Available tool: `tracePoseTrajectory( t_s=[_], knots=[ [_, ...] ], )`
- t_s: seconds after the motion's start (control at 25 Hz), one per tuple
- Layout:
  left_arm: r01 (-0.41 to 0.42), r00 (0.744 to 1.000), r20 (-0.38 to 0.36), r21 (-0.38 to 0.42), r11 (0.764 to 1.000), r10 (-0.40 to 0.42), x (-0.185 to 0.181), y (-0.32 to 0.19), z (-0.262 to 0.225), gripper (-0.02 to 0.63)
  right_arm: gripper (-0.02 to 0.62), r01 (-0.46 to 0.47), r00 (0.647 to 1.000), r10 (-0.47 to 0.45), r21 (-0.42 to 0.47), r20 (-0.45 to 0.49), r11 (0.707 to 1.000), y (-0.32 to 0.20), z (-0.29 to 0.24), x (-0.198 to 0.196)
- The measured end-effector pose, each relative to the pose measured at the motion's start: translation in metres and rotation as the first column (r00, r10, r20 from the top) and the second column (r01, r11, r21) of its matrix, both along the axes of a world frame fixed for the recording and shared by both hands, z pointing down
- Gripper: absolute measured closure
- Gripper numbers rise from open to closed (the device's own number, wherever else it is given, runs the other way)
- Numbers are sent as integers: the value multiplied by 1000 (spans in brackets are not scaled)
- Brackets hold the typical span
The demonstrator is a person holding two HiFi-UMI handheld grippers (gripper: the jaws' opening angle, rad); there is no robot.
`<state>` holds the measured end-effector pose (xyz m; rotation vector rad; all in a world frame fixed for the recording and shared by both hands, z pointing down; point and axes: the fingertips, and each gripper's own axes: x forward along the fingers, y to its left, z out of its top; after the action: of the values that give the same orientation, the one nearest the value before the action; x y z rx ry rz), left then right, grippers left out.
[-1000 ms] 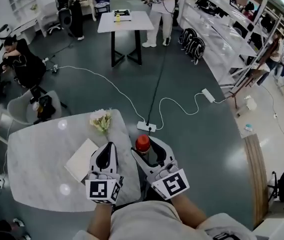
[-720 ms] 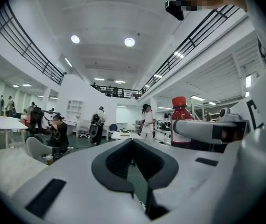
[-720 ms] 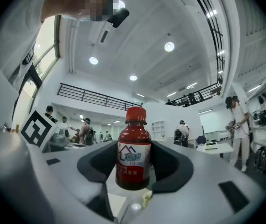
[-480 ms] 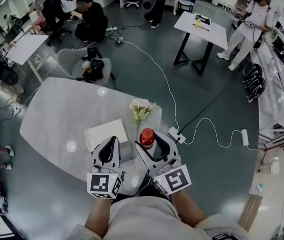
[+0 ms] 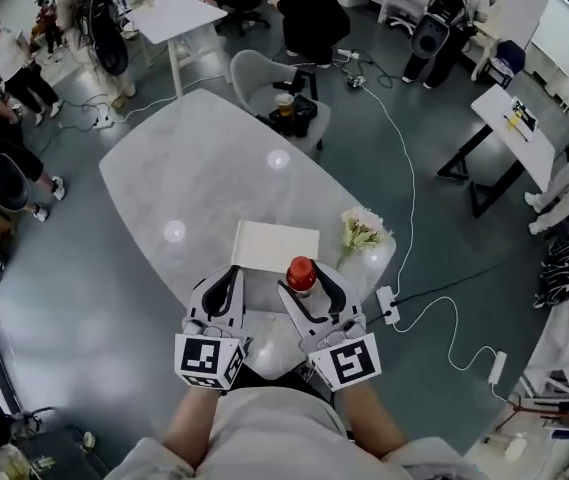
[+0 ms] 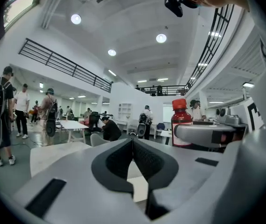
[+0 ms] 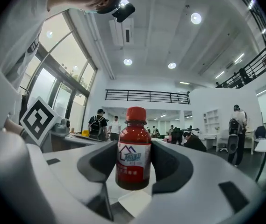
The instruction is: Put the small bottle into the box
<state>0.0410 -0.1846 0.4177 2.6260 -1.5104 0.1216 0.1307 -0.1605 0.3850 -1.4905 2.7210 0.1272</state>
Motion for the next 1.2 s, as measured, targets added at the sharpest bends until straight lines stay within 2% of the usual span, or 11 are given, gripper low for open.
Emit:
tracePoseTrajectory(
  t_s=[0.24,0.52,0.68,0.96,1.2],
  knots=[
    [87,996,-10,-49,995,-88,-54,-8,18,583,360,94,991,-97,-39,-89,995,-17,21,-52],
    [127,992,21,-134,983,-125,-74,-7,64,583,360,105,966,-139,-161,-220,981,-26,70,-64],
    [138,990,26,-198,971,-135,-91,-7,92,583,360,96,969,-147,-245,-198,965,-29,93,-76],
    [120,991,98,-317,941,-93,-91,-8,166,583,360,75,944,-182,-359,-276,930,-27,160,-83],
    [94,995,79,-440,893,-66,-92,-3,212,583,360,66,887,-255,-440,-386,896,-27,210,-91]
  ],
)
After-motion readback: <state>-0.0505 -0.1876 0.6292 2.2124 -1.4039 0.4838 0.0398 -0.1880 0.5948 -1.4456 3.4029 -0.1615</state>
